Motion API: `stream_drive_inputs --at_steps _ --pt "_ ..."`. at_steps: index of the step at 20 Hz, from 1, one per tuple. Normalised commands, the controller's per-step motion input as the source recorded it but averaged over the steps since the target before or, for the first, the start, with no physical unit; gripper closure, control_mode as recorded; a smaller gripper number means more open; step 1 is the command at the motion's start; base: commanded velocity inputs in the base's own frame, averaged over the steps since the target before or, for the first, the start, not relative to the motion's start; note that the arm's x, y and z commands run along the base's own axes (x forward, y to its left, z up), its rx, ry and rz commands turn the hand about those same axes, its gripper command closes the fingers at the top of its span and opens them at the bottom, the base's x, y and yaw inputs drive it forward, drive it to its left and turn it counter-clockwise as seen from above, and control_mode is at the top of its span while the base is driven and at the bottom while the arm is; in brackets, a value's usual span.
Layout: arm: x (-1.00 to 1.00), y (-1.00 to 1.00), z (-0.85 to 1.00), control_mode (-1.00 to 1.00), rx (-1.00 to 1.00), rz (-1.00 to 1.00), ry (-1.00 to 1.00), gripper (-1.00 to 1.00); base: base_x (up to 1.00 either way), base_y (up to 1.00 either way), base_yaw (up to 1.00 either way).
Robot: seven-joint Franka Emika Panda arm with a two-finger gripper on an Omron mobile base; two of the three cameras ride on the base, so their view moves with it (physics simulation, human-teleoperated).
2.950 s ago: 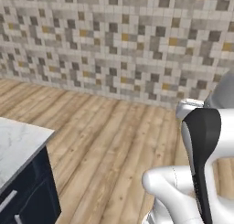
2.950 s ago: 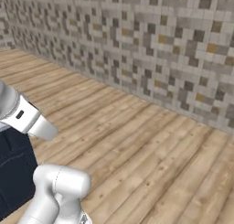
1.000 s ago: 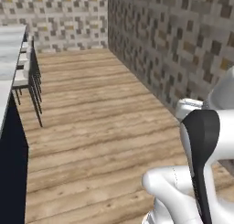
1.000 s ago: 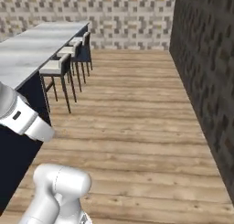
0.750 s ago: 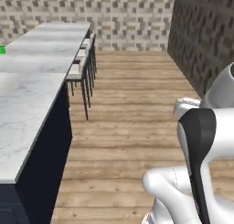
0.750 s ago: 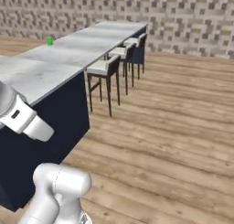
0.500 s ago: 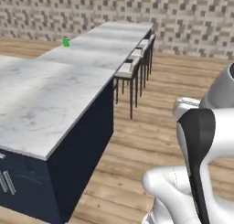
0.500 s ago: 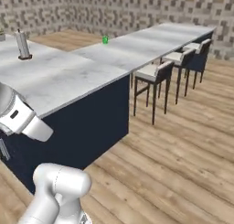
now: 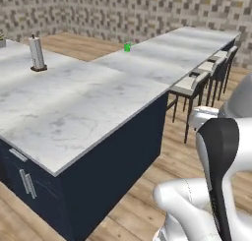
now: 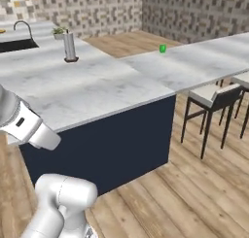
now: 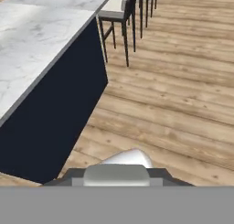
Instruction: Pick up the marshmallow and place it in the cup of hot chocolate on the dining counter.
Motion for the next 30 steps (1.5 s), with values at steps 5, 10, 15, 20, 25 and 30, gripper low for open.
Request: stream_drive_inputs --at_steps 5,10,15,20,25,30 --pt "0.00 0.00 0.00 1.00 0.00 0.00 0.00 1.00 0.63 -1.00 0.00" --pt "0.00 0.00 0.00 1.00 0.00 0.00 0.00 1.00 0.99 -1.00 0.00" --pt "0.00 0.00 0.00 1.00 0.00 0.00 0.00 1.00 0.76 -1.00 0.01" --pt "0.00 0.00 0.00 1.00 0.00 0.00 0.00 1.00 0.69 -1.00 0.09" --pt "0.00 0.00 0.00 1.00 0.00 0.00 0.00 1.00 0.63 -1.00 0.15" --pt "0.00 0.00 0.00 1.00 0.00 0.00 0.00 1.00 0.63 -1.00 0.13"
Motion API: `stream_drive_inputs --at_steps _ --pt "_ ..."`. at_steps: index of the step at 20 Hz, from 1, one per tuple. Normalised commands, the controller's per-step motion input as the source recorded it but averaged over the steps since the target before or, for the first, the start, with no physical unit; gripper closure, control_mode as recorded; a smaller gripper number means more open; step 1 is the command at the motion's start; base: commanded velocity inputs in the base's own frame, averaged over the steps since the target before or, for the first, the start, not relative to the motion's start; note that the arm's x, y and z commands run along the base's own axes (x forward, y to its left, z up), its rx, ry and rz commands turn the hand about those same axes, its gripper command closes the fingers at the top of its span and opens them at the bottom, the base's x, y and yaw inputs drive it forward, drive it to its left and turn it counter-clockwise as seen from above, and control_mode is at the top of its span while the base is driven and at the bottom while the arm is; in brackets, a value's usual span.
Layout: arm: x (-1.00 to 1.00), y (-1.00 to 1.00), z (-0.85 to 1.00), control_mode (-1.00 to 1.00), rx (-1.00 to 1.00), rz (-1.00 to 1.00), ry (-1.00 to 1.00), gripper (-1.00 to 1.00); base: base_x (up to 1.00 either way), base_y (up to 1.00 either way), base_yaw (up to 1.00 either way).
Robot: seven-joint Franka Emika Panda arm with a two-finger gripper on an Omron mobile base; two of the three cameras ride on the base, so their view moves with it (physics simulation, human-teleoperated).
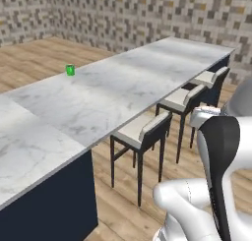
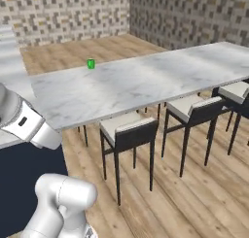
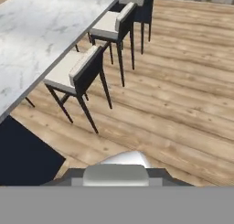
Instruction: Pick up the marshmallow and place it in the cup of hot chocolate on the dining counter.
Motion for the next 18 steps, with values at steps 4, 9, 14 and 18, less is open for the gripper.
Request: stream_drive_inputs --at_steps 4,9,14,18 --pt "0.00 0.00 0.00 1.00 0.00 0.00 0.00 1.00 0.37 -1.00 0.21" --pt "0.00 0.00 0.00 1.00 0.00 0.00 0.00 1.00 0.28 -1.00 0.17" --pt "0.00 0.00 0.00 1.00 0.00 0.00 0.00 1.00 0.11 -1.00 0.15" --pt "0.00 0.00 0.00 1.00 0.00 0.00 0.00 1.00 0.05 -1.00 0.14"
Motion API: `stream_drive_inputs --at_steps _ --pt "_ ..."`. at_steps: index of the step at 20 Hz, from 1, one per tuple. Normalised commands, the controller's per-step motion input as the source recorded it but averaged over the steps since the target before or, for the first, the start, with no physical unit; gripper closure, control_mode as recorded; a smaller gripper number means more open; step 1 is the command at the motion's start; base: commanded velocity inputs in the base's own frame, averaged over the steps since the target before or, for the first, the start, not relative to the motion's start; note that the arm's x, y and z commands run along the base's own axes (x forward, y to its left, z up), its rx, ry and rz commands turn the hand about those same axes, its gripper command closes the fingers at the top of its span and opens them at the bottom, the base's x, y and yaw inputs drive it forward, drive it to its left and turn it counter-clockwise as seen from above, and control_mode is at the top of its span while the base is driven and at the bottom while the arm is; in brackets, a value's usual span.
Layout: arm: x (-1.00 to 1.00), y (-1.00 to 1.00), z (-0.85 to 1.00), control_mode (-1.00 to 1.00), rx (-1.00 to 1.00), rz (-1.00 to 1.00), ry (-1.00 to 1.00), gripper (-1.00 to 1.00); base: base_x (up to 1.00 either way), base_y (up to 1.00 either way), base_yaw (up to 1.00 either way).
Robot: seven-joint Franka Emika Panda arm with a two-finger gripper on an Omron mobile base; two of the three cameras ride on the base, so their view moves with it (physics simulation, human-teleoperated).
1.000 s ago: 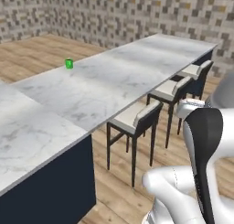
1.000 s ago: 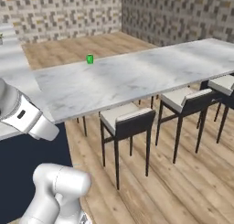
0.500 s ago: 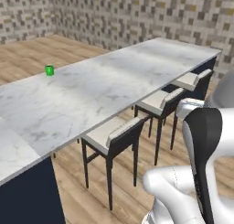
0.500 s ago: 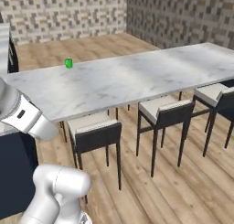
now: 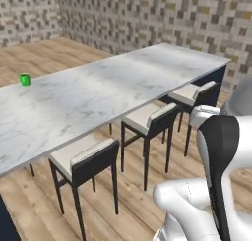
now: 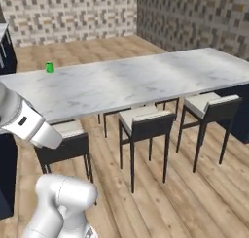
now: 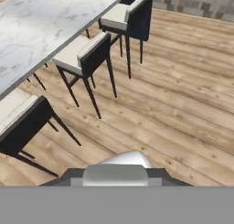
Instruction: Pick up the marshmallow and place it in the cup of hot chocolate on the dining counter.
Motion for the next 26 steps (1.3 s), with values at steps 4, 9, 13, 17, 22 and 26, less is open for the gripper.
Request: stream_drive_inputs --at_steps 4,9,13,17,22,26 --pt "0.00 0.00 0.00 1.00 0.00 0.00 0.00 1.00 0.20 -1.00 0.00" --pt "0.00 0.00 0.00 1.00 0.00 0.00 0.00 1.00 0.17 -1.00 0.01" --pt "0.00 0.00 0.00 1.00 0.00 0.00 0.00 1.00 0.23 -1.00 0.05" --pt "0.00 0.00 0.00 1.00 0.00 0.00 0.00 1.00 0.23 -1.00 0.07" --pt "0.00 0.00 0.00 1.00 0.00 0.00 0.00 1.00 0.22 -1.00 0.09" --pt "0.00 0.00 0.00 1.00 0.00 0.00 0.00 1.00 0.16 -1.00 0.14"
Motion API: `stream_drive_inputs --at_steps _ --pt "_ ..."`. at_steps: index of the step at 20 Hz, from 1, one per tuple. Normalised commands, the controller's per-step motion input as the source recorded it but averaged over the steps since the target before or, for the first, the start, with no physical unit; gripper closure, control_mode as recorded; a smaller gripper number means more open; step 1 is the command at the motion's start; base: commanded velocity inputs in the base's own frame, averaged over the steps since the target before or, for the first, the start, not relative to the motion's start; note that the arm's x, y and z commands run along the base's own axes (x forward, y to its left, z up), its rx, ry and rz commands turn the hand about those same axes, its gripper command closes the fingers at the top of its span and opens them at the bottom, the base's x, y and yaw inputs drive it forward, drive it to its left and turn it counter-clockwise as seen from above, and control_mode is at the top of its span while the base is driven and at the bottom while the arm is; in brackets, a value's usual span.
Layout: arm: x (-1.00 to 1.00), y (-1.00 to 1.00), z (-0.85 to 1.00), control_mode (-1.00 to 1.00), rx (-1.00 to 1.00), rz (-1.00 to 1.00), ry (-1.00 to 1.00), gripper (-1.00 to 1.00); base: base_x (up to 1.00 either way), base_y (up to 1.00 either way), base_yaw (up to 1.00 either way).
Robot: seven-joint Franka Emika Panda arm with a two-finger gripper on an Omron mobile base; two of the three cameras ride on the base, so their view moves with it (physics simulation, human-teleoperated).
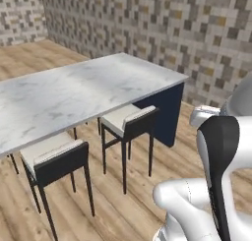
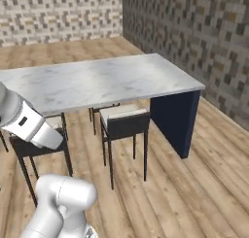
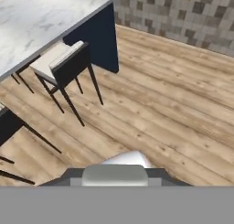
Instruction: Pick up the marshmallow and place it in the cup of hot chocolate on the dining counter.
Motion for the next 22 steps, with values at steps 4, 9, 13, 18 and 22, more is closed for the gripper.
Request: stream_drive_inputs --at_steps 4,9,13,18,22 --pt "0.00 0.00 0.00 1.00 0.00 0.00 0.00 1.00 0.11 -1.00 0.19" --pt "0.00 0.00 0.00 1.00 0.00 0.00 0.00 1.00 0.15 -1.00 0.23" --pt "0.00 0.00 0.00 1.00 0.00 0.00 0.00 1.00 0.27 -1.00 0.25" --pt "0.00 0.00 0.00 1.00 0.00 0.00 0.00 1.00 0.25 -1.00 0.27" --pt "0.00 0.00 0.00 1.00 0.00 0.00 0.00 1.00 0.24 -1.00 0.33"
